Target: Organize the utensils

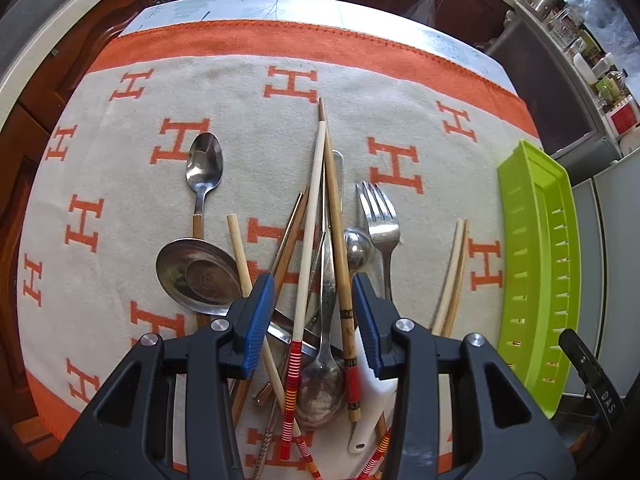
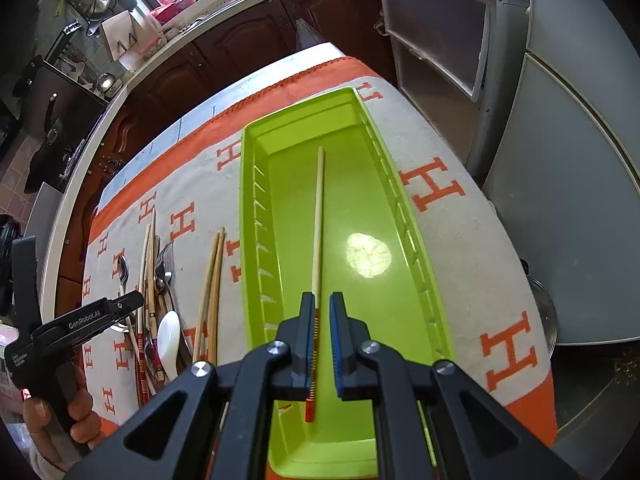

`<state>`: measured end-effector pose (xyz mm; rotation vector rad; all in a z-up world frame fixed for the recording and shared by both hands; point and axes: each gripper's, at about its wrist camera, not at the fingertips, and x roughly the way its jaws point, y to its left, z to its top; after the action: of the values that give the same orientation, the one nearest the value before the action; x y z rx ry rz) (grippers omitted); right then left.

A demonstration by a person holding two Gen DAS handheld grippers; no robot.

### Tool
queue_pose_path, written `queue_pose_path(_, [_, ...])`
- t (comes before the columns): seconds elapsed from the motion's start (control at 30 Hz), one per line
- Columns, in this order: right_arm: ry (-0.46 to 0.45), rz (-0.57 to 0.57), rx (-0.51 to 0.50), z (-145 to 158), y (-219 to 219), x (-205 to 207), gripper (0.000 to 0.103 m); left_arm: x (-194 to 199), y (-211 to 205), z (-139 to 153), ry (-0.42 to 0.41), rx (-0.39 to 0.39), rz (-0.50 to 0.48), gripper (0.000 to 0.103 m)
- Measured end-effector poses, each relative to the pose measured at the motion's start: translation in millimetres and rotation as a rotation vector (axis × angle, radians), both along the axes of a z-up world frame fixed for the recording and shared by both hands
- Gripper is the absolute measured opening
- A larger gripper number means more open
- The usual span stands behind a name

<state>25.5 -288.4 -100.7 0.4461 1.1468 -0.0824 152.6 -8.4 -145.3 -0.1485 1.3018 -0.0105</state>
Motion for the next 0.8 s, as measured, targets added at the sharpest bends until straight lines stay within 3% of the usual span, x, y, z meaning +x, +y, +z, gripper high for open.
queue_pose_path(0.37, [-0.015,0.019,0.018,2.5,3.3,-6.3,0.007,3.4,-10.0,-8.1,0.016,0.059,0.005,0.038])
queue_pose_path(0.57, [-0.017,0.019,0.032,2.1,1.2,-6.8,0.007,3.8,-7.4,-10.5,0.038,0.039,0.029,0.044])
queue_pose_path(0.8, [-0.013,0.013,0.040,0.3,0.2,-7.8,0.007,3.6,-5.6,-8.3,0.060,0.006,0.030,0.045])
